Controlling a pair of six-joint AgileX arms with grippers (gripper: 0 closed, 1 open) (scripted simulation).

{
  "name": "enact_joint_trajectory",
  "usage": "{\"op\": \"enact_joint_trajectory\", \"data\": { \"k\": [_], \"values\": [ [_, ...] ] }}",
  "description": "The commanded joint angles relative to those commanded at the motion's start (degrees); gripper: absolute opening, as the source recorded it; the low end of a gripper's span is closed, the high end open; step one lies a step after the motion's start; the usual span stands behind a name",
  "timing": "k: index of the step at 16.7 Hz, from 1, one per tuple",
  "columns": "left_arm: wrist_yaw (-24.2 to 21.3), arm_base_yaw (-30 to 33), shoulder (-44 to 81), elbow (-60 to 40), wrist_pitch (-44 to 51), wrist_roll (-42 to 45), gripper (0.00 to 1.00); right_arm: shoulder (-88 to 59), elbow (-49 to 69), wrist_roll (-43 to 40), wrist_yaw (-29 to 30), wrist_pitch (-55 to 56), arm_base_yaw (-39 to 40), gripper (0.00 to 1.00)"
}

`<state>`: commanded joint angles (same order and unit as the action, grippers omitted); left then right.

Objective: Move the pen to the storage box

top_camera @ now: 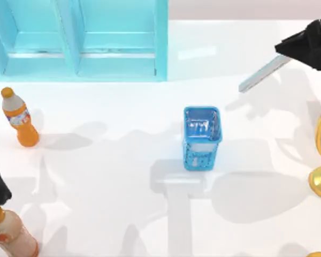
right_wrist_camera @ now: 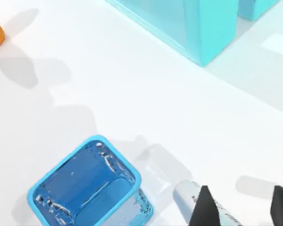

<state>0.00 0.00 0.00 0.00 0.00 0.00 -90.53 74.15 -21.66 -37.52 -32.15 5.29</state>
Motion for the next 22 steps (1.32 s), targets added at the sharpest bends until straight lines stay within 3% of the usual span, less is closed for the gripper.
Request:
{"op": "enact_joint_trajectory", "data": {
  "k": [5, 8, 17, 22],
  "values": [
    [0.0, 0.0, 0.0, 0.0, 0.0, 0.0, 1.0, -0.1, 0.1, 0.0, 0.1, -0.1, 0.1, 0.0],
    [0.0, 0.0, 0.0, 0.0, 0.0, 0.0, 1.0, 0.4, 3.4, -2.4, 3.6, -3.5, -3.5, 0.0],
    [0.0, 0.0, 0.0, 0.0, 0.0, 0.0, 1.0, 2.3, 13.1, -8.5, 19.0, -35.6, -25.4, 0.0],
    [0.0, 0.0, 0.0, 0.0, 0.0, 0.0, 1.0, 5.3, 16.2, -11.3, 24.1, -41.6, -30.5, 0.0]
  ]
}}
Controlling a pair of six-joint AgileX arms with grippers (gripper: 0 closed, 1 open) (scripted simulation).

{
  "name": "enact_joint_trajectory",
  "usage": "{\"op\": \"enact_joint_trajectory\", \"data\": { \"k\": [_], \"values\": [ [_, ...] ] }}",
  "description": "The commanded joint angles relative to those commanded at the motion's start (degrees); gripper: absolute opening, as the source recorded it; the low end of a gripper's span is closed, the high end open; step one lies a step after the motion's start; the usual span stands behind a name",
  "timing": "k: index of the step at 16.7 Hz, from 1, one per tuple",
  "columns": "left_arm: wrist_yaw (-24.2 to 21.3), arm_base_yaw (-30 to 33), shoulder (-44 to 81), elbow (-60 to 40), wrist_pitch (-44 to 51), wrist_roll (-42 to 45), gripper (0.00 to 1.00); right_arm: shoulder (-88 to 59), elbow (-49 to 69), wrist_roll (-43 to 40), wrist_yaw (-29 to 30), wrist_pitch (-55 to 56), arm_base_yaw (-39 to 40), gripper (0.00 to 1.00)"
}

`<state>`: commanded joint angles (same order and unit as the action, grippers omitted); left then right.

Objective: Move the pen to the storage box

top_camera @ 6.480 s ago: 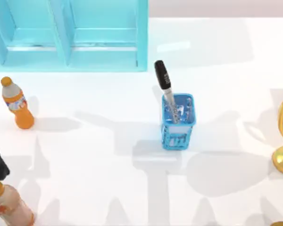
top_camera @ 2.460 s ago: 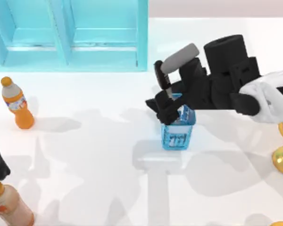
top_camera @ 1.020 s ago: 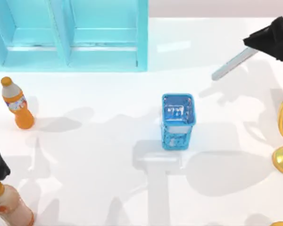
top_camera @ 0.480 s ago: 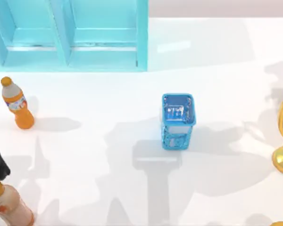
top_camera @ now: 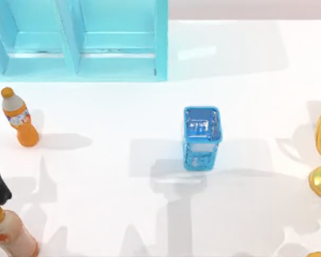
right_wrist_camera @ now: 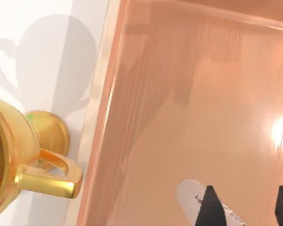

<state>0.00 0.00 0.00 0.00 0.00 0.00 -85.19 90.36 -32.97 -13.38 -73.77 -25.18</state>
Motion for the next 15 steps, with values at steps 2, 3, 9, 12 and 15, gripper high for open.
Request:
{"op": "enact_joint_trajectory", "data": {
  "k": [2, 3, 9, 12, 15],
  "values": [
    [0.0, 0.0, 0.0, 0.0, 0.0, 0.0, 1.0, 0.0, 0.0, 0.0, 0.0, 0.0, 0.0, 0.0],
    [0.0, 0.0, 0.0, 0.0, 0.0, 0.0, 1.0, -0.2, -0.2, 0.1, -0.1, 0.1, 0.2, 0.0],
    [0.0, 0.0, 0.0, 0.0, 0.0, 0.0, 1.0, -3.5, -3.2, -2.5, 2.9, 2.5, 1.1, 0.0],
    [0.0, 0.0, 0.0, 0.0, 0.0, 0.0, 1.0, -3.6, -6.2, -2.0, 3.2, 6.6, 1.4, 0.0],
    [0.0, 0.0, 0.0, 0.0, 0.0, 0.0, 1.0, -1.7, -10.6, -0.6, 2.1, 11.3, 1.8, 0.0]
  ]
}}
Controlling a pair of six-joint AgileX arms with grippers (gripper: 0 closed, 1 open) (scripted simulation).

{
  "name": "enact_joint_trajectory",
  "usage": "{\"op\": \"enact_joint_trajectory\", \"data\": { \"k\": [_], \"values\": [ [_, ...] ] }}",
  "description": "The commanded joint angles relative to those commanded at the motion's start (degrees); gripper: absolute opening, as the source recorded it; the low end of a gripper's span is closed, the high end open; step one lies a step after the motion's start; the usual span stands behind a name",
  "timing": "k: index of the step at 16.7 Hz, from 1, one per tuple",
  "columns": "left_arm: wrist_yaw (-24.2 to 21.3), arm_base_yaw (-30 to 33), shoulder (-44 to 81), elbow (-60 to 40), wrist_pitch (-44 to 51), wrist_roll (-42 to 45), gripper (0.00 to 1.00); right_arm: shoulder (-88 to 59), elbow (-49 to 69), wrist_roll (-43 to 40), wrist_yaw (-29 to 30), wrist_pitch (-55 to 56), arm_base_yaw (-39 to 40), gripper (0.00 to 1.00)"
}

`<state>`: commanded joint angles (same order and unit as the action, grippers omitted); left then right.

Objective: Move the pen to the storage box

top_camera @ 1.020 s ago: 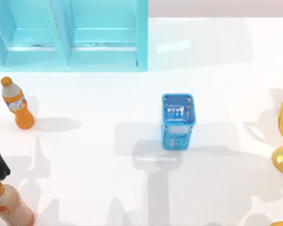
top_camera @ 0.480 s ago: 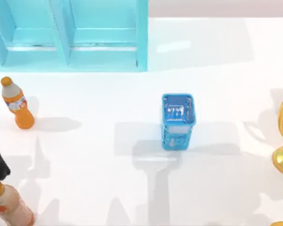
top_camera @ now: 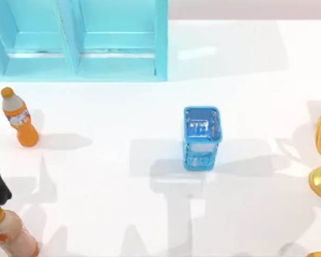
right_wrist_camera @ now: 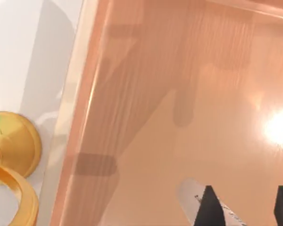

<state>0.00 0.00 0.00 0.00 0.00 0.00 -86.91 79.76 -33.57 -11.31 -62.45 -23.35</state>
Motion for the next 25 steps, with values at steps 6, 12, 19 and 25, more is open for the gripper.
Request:
{"op": "enact_joint_trajectory", "data": {
  "k": [6, 12, 19, 25],
  "values": [
    [0.0, 0.0, 0.0, 0.0, 0.0, 0.0, 1.0, 2.4, -4.8, 2.2, -1.4, 3.8, -0.1, 0.0],
    [0.0, 0.0, 0.0, 0.0, 0.0, 0.0, 1.0, 2.4, -4.8, 2.2, -1.4, 3.8, -0.1, 0.3],
    [0.0, 0.0, 0.0, 0.0, 0.0, 0.0, 1.0, 2.4, -4.8, 2.2, -1.4, 3.8, -0.1, 0.83],
    [0.0, 0.0, 0.0, 0.0, 0.0, 0.0, 1.0, 2.4, -4.8, 2.2, -1.4, 3.8, -0.1, 1.0]
  ]
}}
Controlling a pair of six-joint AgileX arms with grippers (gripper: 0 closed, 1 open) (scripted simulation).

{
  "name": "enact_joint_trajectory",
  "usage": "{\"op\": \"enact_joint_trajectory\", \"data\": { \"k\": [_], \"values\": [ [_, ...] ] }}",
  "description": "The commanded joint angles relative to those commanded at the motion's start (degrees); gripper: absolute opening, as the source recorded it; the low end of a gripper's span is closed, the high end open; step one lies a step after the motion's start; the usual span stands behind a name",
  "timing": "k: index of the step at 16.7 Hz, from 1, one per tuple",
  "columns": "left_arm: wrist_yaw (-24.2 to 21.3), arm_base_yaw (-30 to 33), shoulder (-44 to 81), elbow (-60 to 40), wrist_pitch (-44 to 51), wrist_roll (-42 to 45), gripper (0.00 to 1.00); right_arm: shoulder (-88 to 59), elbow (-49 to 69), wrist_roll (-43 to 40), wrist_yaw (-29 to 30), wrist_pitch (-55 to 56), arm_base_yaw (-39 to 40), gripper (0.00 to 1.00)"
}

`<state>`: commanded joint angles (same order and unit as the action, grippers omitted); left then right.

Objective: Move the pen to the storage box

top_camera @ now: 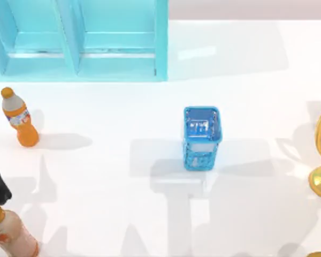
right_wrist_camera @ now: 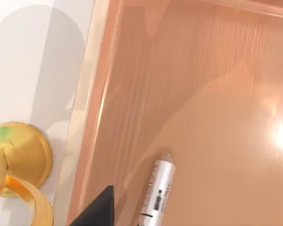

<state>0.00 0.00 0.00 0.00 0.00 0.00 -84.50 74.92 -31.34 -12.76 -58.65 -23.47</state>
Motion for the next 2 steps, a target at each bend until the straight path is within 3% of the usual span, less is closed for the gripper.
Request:
{"op": "enact_joint_trajectory", "data": {
  "k": [2],
  "values": [
    [0.0, 0.0, 0.0, 0.0, 0.0, 0.0, 1.0, 0.0, 0.0, 0.0, 0.0, 0.0, 0.0, 1.0]
  ]
}}
